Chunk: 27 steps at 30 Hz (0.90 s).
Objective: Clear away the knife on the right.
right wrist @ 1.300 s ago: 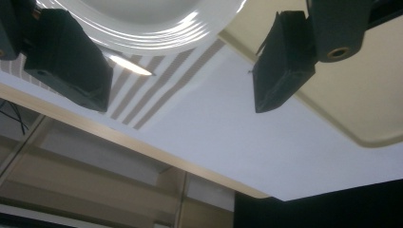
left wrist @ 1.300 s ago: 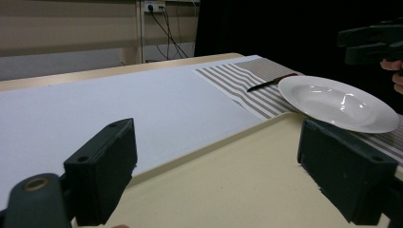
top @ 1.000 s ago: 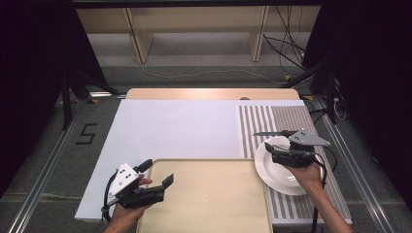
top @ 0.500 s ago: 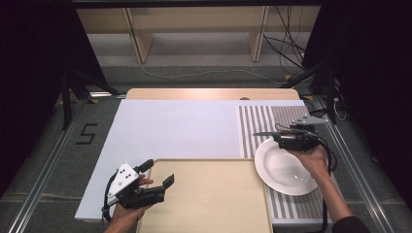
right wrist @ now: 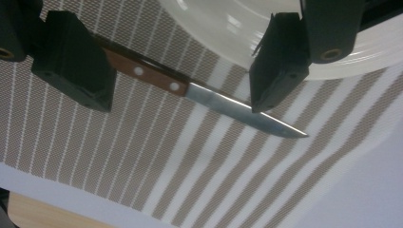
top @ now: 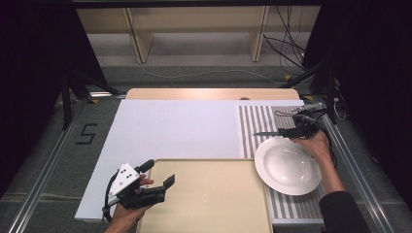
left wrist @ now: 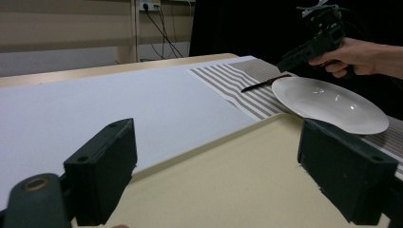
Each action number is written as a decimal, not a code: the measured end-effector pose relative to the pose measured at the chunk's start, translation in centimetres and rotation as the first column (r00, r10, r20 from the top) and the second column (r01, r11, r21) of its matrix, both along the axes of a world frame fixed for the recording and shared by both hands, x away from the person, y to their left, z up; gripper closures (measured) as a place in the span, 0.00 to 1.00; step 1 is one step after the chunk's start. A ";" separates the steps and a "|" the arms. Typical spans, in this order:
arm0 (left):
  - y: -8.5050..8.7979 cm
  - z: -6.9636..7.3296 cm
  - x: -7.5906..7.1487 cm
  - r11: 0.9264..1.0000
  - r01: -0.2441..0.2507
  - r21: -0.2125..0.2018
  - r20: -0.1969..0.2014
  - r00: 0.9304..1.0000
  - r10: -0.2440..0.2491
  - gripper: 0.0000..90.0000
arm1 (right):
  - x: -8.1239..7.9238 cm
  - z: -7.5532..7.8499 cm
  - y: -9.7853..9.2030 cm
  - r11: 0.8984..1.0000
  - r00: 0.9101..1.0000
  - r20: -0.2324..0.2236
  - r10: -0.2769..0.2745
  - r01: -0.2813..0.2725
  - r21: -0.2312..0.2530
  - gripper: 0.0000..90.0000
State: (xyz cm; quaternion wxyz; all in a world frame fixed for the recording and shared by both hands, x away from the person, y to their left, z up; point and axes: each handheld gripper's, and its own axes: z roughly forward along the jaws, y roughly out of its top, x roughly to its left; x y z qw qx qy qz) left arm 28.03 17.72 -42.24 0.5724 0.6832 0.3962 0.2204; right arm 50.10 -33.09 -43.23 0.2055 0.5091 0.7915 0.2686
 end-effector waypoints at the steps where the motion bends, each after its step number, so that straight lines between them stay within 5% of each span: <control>1: 0.0 0.0 0.0 1.000 0.001 -0.003 0.001 1.000 -0.001 0.14 | 0.0 0.0 0.0 1.000 1.000 0.000 0.000 0.000 0.000 0.28; 4: 0.0 0.0 0.0 1.000 -0.001 -0.002 -0.002 1.000 0.001 0.14 | 1.1 -0.2 -0.7 1.000 0.998 -0.064 -0.013 0.012 -0.017 0.28; 10: 0.0 0.0 0.0 1.000 -0.001 -0.001 0.000 1.000 0.001 0.14 | 2.0 -0.4 -1.2 1.000 0.995 -0.100 -0.016 0.013 -0.027 0.30; 18: 0.1 0.1 0.0 1.000 -0.002 0.000 0.003 1.000 0.002 0.14 | 3.4 -0.7 -1.0 0.992 0.986 -0.168 0.008 -0.029 -0.125 0.32; 27: 0.2 0.2 0.0 1.000 -0.008 -0.007 0.007 1.000 0.008 0.14 | 4.1 -1.5 -1.2 0.989 0.972 -0.236 0.015 -0.049 -0.143 0.36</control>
